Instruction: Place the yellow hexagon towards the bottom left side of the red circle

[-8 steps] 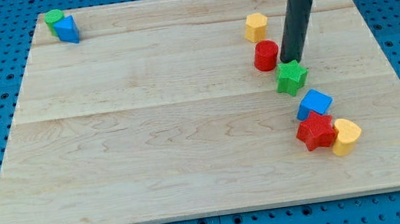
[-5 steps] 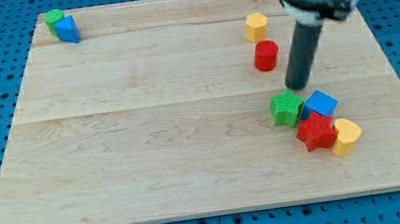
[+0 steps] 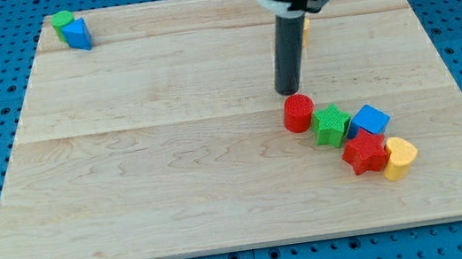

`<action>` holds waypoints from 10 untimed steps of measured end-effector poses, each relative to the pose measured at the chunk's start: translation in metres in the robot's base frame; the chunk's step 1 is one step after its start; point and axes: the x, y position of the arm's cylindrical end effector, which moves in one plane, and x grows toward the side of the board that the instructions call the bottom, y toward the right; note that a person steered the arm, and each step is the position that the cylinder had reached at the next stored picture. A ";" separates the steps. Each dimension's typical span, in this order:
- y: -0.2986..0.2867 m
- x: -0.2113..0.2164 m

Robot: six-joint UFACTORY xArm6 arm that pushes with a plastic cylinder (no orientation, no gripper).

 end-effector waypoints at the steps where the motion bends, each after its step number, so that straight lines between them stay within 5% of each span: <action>1: 0.029 0.037; 2: 0.023 0.004; 4: 0.110 -0.106; 5: 0.061 -0.150; 7: -0.035 -0.034; 9: -0.008 0.056; 10: -0.073 0.031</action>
